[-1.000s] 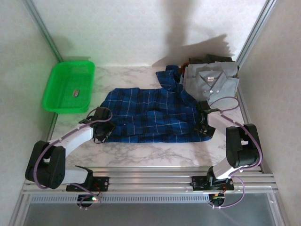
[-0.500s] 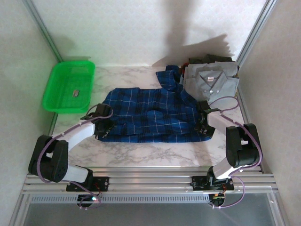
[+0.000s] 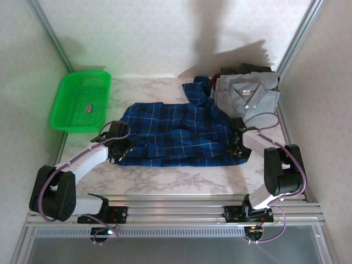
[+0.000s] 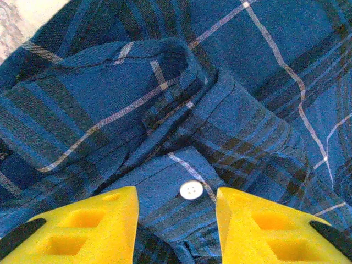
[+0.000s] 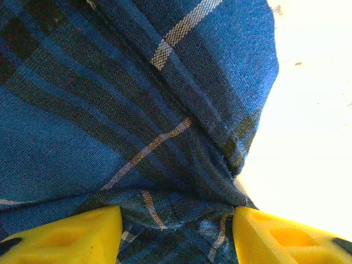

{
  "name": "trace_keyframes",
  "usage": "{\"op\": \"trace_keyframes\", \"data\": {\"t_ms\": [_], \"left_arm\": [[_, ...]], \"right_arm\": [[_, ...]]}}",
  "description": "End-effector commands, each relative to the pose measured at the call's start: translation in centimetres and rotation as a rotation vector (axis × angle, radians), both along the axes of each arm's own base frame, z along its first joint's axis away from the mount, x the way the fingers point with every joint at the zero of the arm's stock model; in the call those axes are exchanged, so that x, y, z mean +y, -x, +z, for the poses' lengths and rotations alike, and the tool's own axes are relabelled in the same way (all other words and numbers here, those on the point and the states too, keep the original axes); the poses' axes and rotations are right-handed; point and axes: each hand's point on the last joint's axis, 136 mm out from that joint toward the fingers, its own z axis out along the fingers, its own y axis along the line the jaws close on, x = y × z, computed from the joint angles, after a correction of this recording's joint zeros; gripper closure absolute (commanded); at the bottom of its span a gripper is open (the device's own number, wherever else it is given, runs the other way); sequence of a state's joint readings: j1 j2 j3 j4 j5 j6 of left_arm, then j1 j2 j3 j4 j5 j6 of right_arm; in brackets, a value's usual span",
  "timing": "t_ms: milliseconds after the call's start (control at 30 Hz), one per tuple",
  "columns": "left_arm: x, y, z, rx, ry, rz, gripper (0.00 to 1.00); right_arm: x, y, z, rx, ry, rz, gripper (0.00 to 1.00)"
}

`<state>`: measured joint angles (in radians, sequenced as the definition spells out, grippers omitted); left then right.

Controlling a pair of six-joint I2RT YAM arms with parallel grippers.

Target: Fold and stack the long sleeve shirts

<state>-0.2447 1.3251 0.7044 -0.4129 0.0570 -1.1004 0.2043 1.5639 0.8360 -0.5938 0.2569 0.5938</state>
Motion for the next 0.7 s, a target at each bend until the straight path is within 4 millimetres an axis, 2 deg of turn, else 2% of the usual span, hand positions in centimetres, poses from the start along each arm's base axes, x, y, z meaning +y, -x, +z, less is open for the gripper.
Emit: {"op": "trace_keyframes", "data": {"t_ms": [0, 233, 333, 433, 533, 667], "left_arm": [[0.5, 1.7, -1.8, 0.077, -0.008, 0.006, 0.57], [0.4, 1.9, -2.9, 0.115, -0.013, 0.003, 0.57], [0.6, 2.2, -3.6, 0.137, -0.032, -0.007, 0.49], [0.6, 1.6, -3.9, 0.120, -0.031, 0.004, 0.49], [0.6, 0.7, -3.9, 0.103, -0.033, 0.015, 0.51], [0.6, -0.1, -4.0, 0.113, -0.050, 0.004, 0.61]], "right_arm": [[0.1, 0.2, -0.4, 0.013, -0.013, -0.002, 0.44], [0.1, 0.0, -0.1, 0.010, -0.014, -0.003, 0.44], [0.1, 0.1, 0.0, 0.009, -0.015, -0.007, 0.44], [0.1, 0.1, 0.0, 0.008, -0.016, -0.009, 0.44], [0.1, 0.2, 0.0, 0.009, -0.014, -0.008, 0.44], [0.1, 0.2, 0.1, 0.010, -0.016, -0.014, 0.44]]}}
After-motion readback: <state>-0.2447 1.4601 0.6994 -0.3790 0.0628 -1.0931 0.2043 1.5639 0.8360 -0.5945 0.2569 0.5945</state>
